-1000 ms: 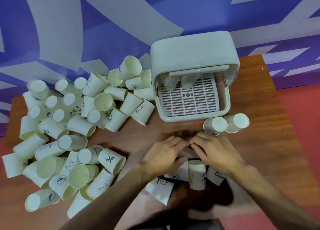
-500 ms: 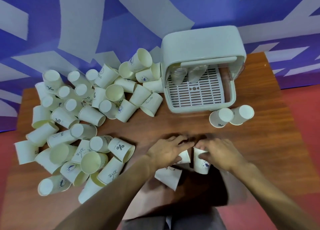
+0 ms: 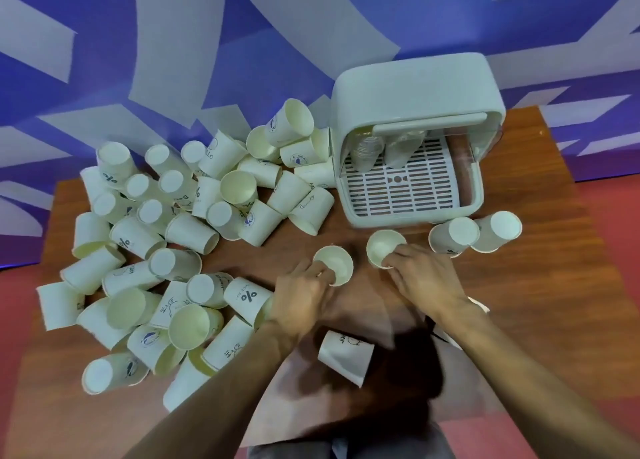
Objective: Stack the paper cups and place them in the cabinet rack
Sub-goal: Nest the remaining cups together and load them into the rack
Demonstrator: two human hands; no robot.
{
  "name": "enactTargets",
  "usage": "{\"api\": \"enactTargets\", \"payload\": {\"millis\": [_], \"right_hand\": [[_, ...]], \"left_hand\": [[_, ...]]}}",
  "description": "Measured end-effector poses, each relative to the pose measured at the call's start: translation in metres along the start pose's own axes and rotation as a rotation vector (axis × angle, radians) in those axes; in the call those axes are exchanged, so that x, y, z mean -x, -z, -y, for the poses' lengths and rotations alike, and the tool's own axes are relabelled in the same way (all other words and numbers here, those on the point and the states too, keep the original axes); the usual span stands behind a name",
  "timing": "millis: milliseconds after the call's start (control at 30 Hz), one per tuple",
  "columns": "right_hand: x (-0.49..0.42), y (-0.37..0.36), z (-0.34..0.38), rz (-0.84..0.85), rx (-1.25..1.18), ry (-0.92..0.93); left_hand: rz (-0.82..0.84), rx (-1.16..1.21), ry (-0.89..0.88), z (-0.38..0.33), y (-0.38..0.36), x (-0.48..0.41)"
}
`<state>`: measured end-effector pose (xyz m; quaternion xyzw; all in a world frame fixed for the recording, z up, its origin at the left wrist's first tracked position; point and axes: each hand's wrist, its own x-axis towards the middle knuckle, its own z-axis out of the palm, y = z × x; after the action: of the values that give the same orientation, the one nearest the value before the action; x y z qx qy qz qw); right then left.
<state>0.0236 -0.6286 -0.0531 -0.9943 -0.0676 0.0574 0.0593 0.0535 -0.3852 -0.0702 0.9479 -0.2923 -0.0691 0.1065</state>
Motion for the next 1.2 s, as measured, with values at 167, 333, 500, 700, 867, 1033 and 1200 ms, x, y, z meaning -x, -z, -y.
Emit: {"api": "enactTargets", "payload": {"millis": [167, 333, 500, 700, 867, 1033, 1200], "right_hand": [[0.015, 0.01, -0.004, -0.021, -0.081, 0.021], [0.055, 0.026, -0.011, -0.08, -0.185, -0.135], [0.08, 0.031, -0.033, 0.082, -0.061, -0.417], [0.085, 0.021, -0.036, 0.367, -0.237, -0.48], [0.081, 0.023, -0.019, 0.295, -0.307, -0.441], [0.086, 0.022, 0.009, 0.218, -0.237, -0.323], [0.094, 0.006, 0.023, 0.202, -0.103, -0.234]], "left_hand": [[-0.013, -0.043, 0.014, -0.009, 0.008, 0.002], [-0.167, 0.102, -0.102, -0.014, 0.031, 0.025], [0.178, 0.02, -0.667, -0.041, 0.039, 0.044], [0.41, -0.201, -0.832, -0.046, -0.003, 0.045], [0.246, -0.237, -0.699, -0.038, 0.016, 0.034], [0.261, -0.326, -0.553, -0.028, 0.026, 0.039], [0.425, -0.381, -0.455, -0.028, 0.036, 0.039]]}}
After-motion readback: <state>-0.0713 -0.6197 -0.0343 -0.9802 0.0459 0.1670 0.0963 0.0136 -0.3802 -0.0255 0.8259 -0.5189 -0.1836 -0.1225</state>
